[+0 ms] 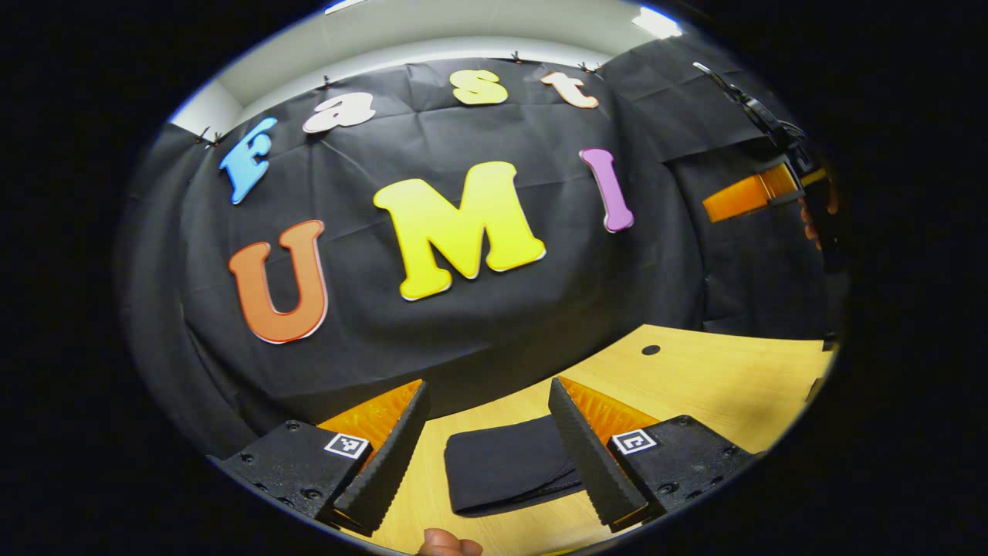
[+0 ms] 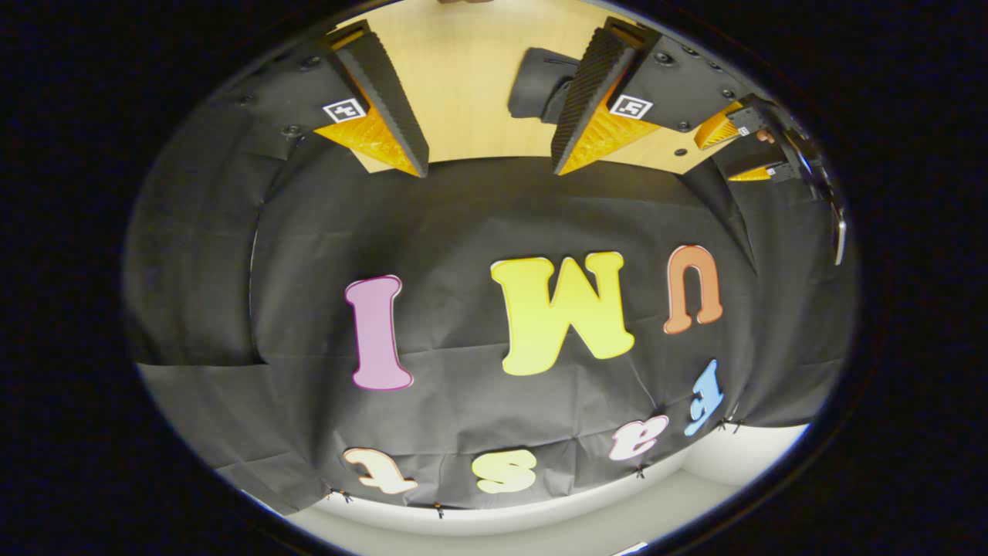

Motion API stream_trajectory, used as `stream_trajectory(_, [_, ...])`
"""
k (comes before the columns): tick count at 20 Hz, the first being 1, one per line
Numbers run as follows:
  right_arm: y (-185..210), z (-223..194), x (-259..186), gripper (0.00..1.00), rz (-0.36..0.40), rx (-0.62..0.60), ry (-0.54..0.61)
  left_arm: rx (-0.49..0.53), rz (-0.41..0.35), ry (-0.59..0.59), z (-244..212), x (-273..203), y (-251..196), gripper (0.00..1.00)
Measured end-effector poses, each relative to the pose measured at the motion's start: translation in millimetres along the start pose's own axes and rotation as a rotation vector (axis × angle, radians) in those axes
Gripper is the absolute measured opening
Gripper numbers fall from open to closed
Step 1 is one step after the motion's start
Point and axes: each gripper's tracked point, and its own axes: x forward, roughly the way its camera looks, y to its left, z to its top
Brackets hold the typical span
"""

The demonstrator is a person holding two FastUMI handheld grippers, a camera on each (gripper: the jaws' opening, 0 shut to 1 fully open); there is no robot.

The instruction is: Grasp the waist and the cuffs of the jeans and fold them to make the two legs overlap; first hold the waist and fold one-third of the jeans toward the cuffs, then hold the cuffs and fold the remaining one-third in the same direction to finish folding.

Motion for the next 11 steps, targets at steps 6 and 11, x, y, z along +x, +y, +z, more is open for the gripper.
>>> stream_trajectory(6, [43.8, -13.7, -25.0, 0.98, 0.02, 0.041, -0.024, -0.133, 0.131, -0.004, 15.9, -53.8, 53.3, 0.98])
stream_trajectory(11, [80.2, -40.2, -51.7, 1.0, 0.013, 0.043, -0.038, -0.245, 0.175, -0.008, 17.9, -88.5, 71.1, 0.99])
